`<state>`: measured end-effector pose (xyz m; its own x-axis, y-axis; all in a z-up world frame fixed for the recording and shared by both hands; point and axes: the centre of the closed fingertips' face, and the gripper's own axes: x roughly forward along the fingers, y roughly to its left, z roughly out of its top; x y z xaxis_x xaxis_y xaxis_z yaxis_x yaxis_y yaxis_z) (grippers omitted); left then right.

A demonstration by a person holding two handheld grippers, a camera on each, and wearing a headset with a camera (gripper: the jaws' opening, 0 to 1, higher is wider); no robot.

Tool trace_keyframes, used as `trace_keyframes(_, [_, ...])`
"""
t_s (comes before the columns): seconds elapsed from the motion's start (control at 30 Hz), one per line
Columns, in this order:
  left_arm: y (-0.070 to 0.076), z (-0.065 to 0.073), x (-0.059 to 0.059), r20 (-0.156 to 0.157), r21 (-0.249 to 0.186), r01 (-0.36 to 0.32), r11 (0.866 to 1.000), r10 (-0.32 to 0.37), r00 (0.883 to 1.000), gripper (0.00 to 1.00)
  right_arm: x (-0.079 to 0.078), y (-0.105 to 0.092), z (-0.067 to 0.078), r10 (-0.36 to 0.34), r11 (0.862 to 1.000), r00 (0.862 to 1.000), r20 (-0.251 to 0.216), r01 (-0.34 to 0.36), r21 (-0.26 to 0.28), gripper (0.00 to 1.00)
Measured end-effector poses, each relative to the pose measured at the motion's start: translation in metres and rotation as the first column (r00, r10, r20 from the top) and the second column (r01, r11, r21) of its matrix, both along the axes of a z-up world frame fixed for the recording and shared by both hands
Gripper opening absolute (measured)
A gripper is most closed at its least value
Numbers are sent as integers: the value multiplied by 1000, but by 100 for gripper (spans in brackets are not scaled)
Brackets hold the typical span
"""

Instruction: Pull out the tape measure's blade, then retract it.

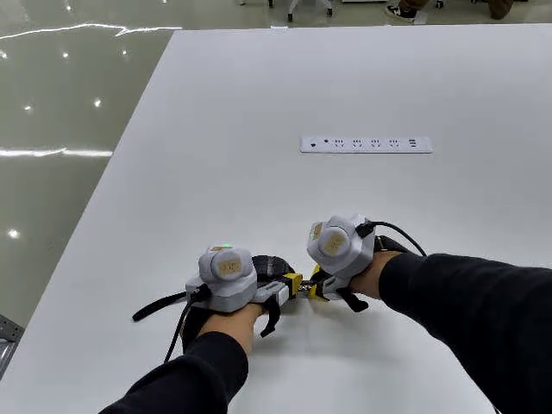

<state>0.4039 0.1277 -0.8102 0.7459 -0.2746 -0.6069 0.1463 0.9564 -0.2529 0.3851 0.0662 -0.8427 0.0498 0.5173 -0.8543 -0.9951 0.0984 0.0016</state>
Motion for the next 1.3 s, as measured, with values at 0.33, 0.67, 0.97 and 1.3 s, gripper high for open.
trace_keyframes(0.33, [0, 0, 0, 4, -9, -2, 1000, 2, 1000, 59, -1, 3, 3, 19, 999, 1000, -12, -19, 28, 10])
trace_keyframes(0.67, [0, 1, -1, 6, -11, -1, 1000, 1, 1000, 59, -5, -11, 5, 6, 994, 999, 36, -10, 111, 11])
trace_keyframes(0.97, [0, 0, -2, -1, -15, 7, 1000, -7, 1000, 59, -3, -3, 5, 28, 993, 998, 62, -35, 116, 10])
trace_keyframes(1.3, [1, 1, -1, 5, -38, 6, 999, -6, 1000, 59, 0, -1, 3, 17, 992, 999, 41, -22, 122, 8])
